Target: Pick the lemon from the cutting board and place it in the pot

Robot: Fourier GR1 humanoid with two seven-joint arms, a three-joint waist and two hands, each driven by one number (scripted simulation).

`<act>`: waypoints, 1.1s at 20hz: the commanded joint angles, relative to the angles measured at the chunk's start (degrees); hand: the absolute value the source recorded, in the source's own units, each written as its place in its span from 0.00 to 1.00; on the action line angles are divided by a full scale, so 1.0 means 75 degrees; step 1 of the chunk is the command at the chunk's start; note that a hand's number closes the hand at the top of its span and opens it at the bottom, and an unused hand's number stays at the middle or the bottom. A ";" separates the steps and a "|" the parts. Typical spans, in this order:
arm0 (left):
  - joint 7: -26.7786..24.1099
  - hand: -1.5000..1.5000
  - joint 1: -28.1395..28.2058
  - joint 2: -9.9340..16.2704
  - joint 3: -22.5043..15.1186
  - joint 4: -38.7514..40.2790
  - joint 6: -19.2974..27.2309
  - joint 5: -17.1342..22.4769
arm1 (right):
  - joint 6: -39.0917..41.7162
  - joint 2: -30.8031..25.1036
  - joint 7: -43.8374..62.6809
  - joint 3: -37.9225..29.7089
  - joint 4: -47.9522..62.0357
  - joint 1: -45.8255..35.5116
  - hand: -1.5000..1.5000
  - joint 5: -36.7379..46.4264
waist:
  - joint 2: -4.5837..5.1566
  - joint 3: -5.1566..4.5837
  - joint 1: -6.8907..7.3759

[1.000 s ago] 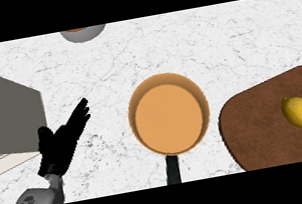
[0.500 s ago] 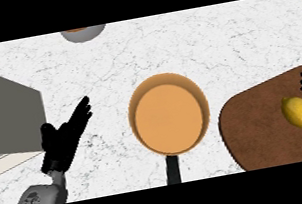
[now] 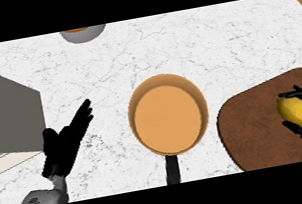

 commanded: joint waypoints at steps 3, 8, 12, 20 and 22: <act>0.0153 0.50 -0.0042 -0.0011 0.0109 0.0019 -0.0038 0.0028 | 0.0235 0.0469 -0.0418 0.0219 0.0910 -0.0267 1.00 0.0025 | 0.0120 0.0176 0.0091; -0.0311 0.50 0.0356 -0.0088 -0.0022 0.0010 -0.0109 -0.0139 | 0.0295 0.0366 -0.1483 -0.0079 0.0924 0.0091 1.00 -0.0017 | 0.0101 0.0172 0.0051; -0.0348 0.50 -0.0276 -0.0381 0.0004 0.0642 0.0067 -0.0246 | 0.1629 -0.0295 -0.1757 0.0241 0.1317 -0.0867 1.00 -0.0034 | 0.0138 0.0173 0.0076; -0.0112 0.50 0.0110 -0.0001 0.0254 0.0101 -0.0307 -0.0057 | 0.1733 -0.1051 -0.3115 0.0352 0.0981 -0.1120 1.00 0.0405 | 0.0098 0.0171 0.0048; -0.0076 0.50 0.0093 0.0030 0.0407 0.0118 -0.0440 0.0076 | 0.1611 -0.0950 -0.3179 0.0384 0.0439 -0.0561 1.00 0.0328 | 0.0092 0.0168 0.0001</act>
